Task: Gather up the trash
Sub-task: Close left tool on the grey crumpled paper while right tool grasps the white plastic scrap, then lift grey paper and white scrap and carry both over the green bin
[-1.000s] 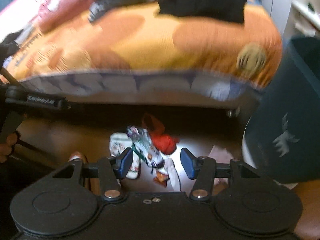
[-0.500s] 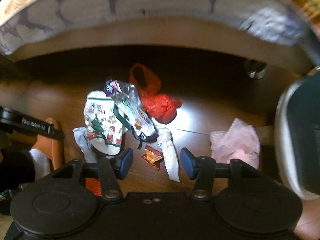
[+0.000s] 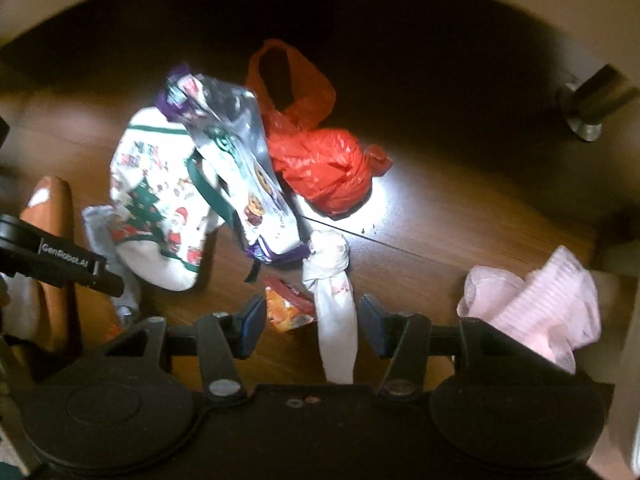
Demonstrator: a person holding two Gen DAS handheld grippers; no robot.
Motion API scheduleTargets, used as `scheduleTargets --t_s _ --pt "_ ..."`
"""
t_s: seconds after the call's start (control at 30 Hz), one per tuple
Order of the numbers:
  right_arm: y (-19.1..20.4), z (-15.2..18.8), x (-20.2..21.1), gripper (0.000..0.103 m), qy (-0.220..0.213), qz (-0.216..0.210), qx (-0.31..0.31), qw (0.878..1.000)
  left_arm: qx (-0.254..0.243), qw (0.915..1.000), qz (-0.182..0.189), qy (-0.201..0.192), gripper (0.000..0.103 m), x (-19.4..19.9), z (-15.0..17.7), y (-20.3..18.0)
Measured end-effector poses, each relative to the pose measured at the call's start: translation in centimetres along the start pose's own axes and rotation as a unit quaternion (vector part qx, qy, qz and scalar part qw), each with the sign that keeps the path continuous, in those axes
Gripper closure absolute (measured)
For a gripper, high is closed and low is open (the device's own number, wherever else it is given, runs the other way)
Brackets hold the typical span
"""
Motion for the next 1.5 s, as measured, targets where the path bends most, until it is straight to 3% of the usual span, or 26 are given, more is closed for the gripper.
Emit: scheduleTargets --t_s 0.23,0.43,0.63,0.7,0.87,1.17,1.5 --pt "-0.4 -1.0 -3.7 0.054 0.023 0.004 -0.003 1.0 0.003 0.9996 -0.006 0.029 0.018 -3.7 0.1 0.4" --pt "-0.5 -1.5 -5.4 0.055 0.027 0.006 0.008 1.0 -0.01 0.9995 -0.007 0.028 0.02 -4.9 0.0 0.0" --pt "-0.8 -2.0 -6.2 0.059 0.024 0.003 0.01 1.0 0.001 0.9993 0.01 0.035 0.05 -6.0 0.0 -0.1" --pt "-0.8 -1.8 -6.3 0.084 0.026 0.002 0.011 1.0 0.006 0.9991 0.018 0.037 0.063 -6.2 0.1 0.0" --pt "-0.8 -1.4 -6.2 0.087 0.02 0.009 0.016 1.0 0.008 0.9992 0.019 0.035 0.069 -6.3 -0.1 0.2" --pt "-1.4 -0.7 -1.3 0.09 -0.004 0.006 -0.031 0.999 0.018 0.999 0.018 0.038 0.073 -3.0 0.5 0.0" --pt "-0.6 1.1 7.7 0.09 -0.057 0.0 -0.063 0.996 0.005 0.9993 0.036 -0.008 0.079 3.9 2.5 -0.8"
Point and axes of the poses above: each gripper's, at about its wrist camera, not at the fingertips, and x roughly against the way its jaws point, y to its left, z to its underside, the point moved 7 cm from there along -x, roughly the way its jaws point, and after that the axes turned 11 degrees about -x, right-handed, at the moved point
